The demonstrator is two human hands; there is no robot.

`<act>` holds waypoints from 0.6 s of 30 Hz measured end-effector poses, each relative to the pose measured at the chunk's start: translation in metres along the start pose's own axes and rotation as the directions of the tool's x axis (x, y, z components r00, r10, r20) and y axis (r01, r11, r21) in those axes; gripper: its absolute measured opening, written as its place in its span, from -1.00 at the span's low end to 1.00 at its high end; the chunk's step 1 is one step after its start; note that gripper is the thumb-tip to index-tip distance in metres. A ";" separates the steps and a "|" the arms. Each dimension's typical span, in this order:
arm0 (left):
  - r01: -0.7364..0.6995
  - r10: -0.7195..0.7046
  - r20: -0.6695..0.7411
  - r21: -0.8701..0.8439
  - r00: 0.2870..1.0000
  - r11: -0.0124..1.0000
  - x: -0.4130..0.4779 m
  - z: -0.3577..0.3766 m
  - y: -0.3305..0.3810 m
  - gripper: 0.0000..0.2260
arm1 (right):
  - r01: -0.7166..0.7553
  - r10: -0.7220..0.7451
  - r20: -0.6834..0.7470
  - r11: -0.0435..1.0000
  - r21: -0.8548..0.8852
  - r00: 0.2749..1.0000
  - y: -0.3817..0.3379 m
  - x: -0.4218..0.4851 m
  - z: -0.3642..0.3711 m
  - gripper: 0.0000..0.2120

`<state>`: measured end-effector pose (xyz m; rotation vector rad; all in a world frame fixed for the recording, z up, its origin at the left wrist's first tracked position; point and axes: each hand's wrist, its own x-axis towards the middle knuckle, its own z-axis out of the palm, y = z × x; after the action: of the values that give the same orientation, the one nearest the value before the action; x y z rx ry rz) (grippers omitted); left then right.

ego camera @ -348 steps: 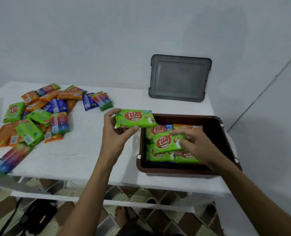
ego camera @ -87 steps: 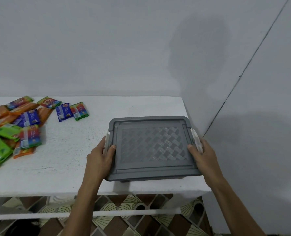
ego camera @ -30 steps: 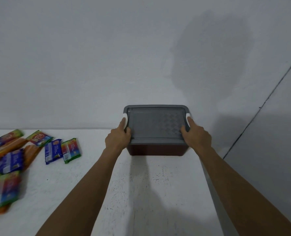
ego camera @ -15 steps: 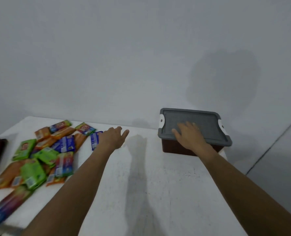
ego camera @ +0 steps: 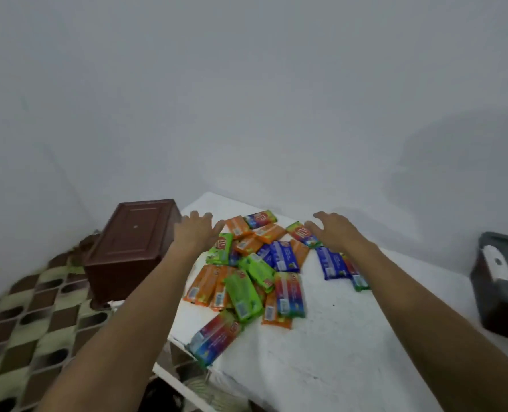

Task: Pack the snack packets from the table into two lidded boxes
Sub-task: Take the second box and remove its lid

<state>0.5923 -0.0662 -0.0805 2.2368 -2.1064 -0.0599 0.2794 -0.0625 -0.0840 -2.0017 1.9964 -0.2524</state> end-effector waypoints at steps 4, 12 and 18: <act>0.099 -0.100 -0.027 -0.018 0.995 0.995 0.017 -0.010 -0.086 -0.50 | 0.114 -0.114 0.046 0.993 0.017 0.992 -0.097 0.043 0.029 -0.44; 0.336 -0.336 0.008 -0.098 0.942 0.937 0.023 0.005 -0.231 -0.43 | 0.280 -0.307 0.152 0.944 0.176 0.939 -0.258 0.079 0.092 -0.41; 0.337 -0.298 0.156 -0.425 0.942 0.841 0.026 0.034 -0.261 -0.36 | 0.082 -0.308 0.304 0.811 0.579 0.902 -0.311 0.071 0.152 -0.29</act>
<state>0.8507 -0.0778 -0.1336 2.2820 -1.5166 -0.6017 0.6244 -0.1241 -0.1297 -1.7055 1.2740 -0.3978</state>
